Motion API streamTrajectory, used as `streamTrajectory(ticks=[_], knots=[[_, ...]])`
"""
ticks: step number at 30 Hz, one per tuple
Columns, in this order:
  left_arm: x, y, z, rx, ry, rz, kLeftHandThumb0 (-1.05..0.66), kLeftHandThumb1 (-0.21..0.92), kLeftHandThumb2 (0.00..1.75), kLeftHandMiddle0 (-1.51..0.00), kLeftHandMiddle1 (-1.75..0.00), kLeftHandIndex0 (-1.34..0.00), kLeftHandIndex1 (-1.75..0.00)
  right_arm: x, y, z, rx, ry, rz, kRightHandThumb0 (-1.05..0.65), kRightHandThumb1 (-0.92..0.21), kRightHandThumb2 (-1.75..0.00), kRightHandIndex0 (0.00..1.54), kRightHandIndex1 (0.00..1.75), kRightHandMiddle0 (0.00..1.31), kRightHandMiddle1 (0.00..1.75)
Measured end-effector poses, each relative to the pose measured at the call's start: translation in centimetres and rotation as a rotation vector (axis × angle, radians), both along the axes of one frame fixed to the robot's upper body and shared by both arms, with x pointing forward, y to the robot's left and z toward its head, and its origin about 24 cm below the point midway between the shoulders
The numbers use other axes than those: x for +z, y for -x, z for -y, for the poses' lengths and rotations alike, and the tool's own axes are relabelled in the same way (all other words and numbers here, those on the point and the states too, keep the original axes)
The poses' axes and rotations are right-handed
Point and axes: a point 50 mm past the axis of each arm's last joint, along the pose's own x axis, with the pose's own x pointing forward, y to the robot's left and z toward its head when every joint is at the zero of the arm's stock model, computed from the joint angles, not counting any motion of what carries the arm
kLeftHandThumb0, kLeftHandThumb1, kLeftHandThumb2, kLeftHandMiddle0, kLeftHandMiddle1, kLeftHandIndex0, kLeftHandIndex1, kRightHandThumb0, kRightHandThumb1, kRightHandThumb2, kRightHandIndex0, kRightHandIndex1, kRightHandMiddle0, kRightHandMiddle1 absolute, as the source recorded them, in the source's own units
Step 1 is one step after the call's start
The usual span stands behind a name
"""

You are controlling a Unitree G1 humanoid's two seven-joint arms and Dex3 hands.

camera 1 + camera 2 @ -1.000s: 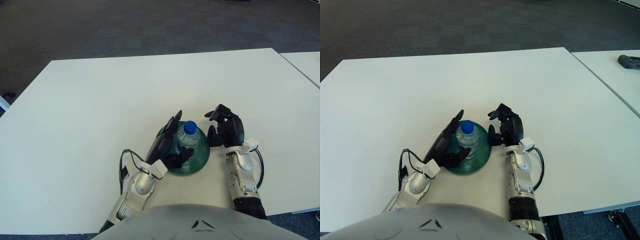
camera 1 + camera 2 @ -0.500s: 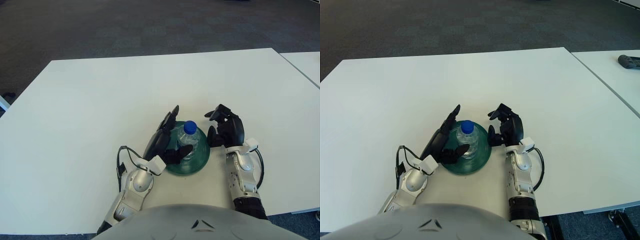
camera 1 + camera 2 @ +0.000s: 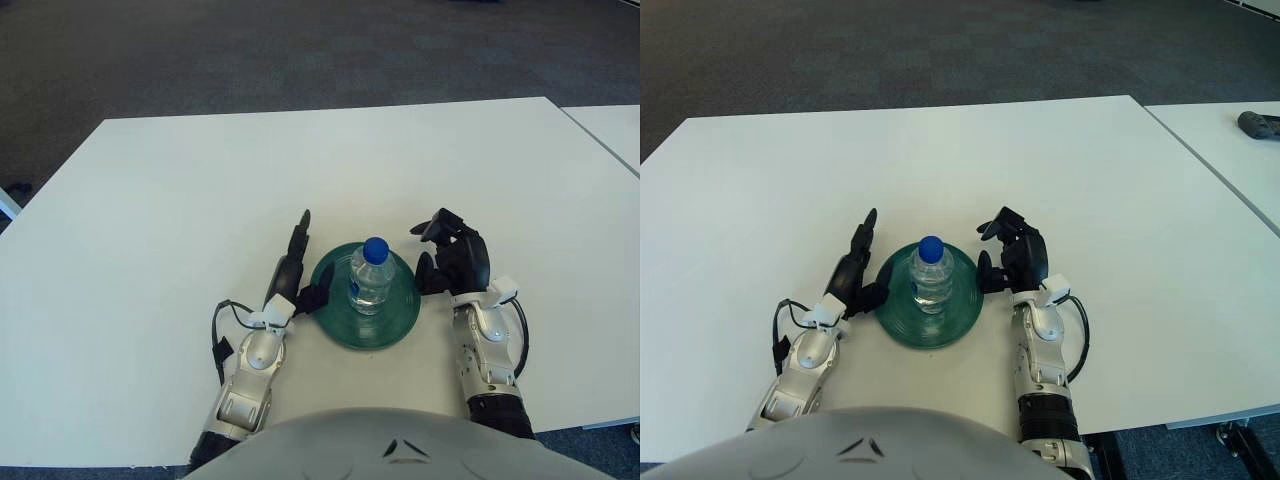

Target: Put the bottle into the plate.

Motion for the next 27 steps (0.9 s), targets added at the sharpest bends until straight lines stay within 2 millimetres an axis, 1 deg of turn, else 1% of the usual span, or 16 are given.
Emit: streamTrajectory(ticks=[5,11,13,14,15,16,17,18,19,20,21,22,23,24,26,27], knots=[[-0.6,-1.0,-0.6,0.077,-0.019,0.003,-0.82,0.92,1.11,0.00,0.00,-0.01,0.00,0.0,-0.1,0.1,0.001,-0.003,0.003,-0.01,0.15,-1.74,0.91,1.75,0.92,1.44],[-1.1,-1.9,-1.2,0.123,-0.081,0.031,-0.69,0.92,1.11,0.00,0.00,-0.06,-0.04,-0.1,-0.1,0.5,-0.011,-0.007,-0.002,-0.01,0.13,-1.72,0.89,1.75,0.91,1.45],[-1.2,-2.0,-1.5,0.132,-0.091,0.034,-0.67,0.92,1.10,-0.01,0.00,-0.02,-0.18,-0.1,-0.1,0.6,-0.015,-0.009,-0.002,-0.01,0.13,-1.71,0.88,1.75,0.91,1.45],[-1.3,-2.0,-1.6,0.138,-0.093,0.032,-0.66,0.92,1.10,-0.04,-0.01,-0.02,-0.24,-0.1,-0.2,0.7,-0.016,-0.009,-0.001,-0.01,0.13,-1.71,0.88,1.75,0.91,1.45],[-1.4,-2.0,-1.7,0.146,-0.090,0.028,-0.65,0.92,1.06,-0.18,-0.08,-0.02,-0.49,-0.1,-0.2,0.7,-0.016,-0.010,0.000,-0.01,0.13,-1.71,0.88,1.75,0.91,1.44],[-1.5,-2.0,-1.8,0.159,-0.079,0.022,-0.64,0.92,1.05,-0.27,-0.12,-0.01,-0.67,0.0,-0.2,0.7,-0.015,-0.011,0.002,-0.01,0.13,-1.71,0.88,1.75,0.91,1.44],[-1.6,-2.0,-1.9,0.175,-0.061,0.015,-0.64,0.92,1.03,-0.33,-0.18,-0.05,-0.75,0.0,-0.3,0.7,-0.014,-0.012,0.004,-0.01,0.13,-1.71,0.88,1.75,0.91,1.44],[-1.6,-2.0,-2.1,0.199,-0.033,0.007,-0.63,0.92,1.01,-0.39,-0.33,-0.11,-0.89,0.0,-0.3,0.7,-0.010,-0.013,0.007,-0.01,0.13,-1.71,0.88,1.75,0.91,1.43],[-1.6,-2.1,-2.1,0.225,-0.004,0.002,-0.63,0.92,1.00,-0.40,-0.38,-0.13,-0.94,0.1,-0.4,0.7,-0.007,-0.014,0.009,-0.01,0.13,-1.71,0.88,1.75,0.91,1.43],[-1.6,-2.1,-2.1,0.252,0.027,-0.002,-0.63,0.92,0.99,-0.43,-0.50,-0.17,-1.02,0.1,-0.4,0.7,-0.005,-0.014,0.011,-0.01,0.12,-1.70,0.88,1.75,0.91,1.43],[-1.6,-2.1,-2.1,0.267,0.044,-0.004,-0.64,0.92,0.97,-0.45,-0.68,-0.21,-1.11,0.1,-0.4,0.7,-0.002,-0.015,0.012,-0.01,0.12,-1.70,0.87,1.75,0.91,1.43],[-1.7,-2.1,-2.3,0.279,0.055,-0.002,-0.64,0.92,0.96,-0.46,-0.80,-0.24,-1.16,0.1,-0.4,0.7,0.001,-0.015,0.014,-0.01,0.11,-1.69,0.86,1.75,0.91,1.43],[-1.7,-2.1,-2.3,0.286,0.061,0.001,-0.64,0.92,0.96,-0.49,-0.90,-0.26,-1.20,0.1,-0.4,0.7,0.003,-0.014,0.015,-0.01,0.11,-1.69,0.86,1.75,0.92,1.43],[-1.7,-2.1,-2.4,0.296,0.066,0.005,-0.64,0.92,0.95,-0.52,-1.04,-0.29,-1.27,0.2,-0.4,0.7,0.006,-0.013,0.017,-0.01,0.11,-1.68,0.86,1.75,0.92,1.42],[-1.7,-2.0,-2.6,0.312,0.073,0.014,-0.64,0.92,0.94,-0.56,-1.21,-0.33,-1.36,0.1,-0.4,0.8,0.010,-0.011,0.017,-0.01,0.10,-1.68,0.85,1.75,0.92,1.42],[-1.7,-2.0,-2.6,0.319,0.076,0.020,-0.64,0.92,0.93,-0.58,-1.34,-0.36,-1.45,0.1,-0.4,0.9,0.011,-0.011,0.017,-0.01,0.10,-1.67,0.85,1.75,0.92,1.41]])
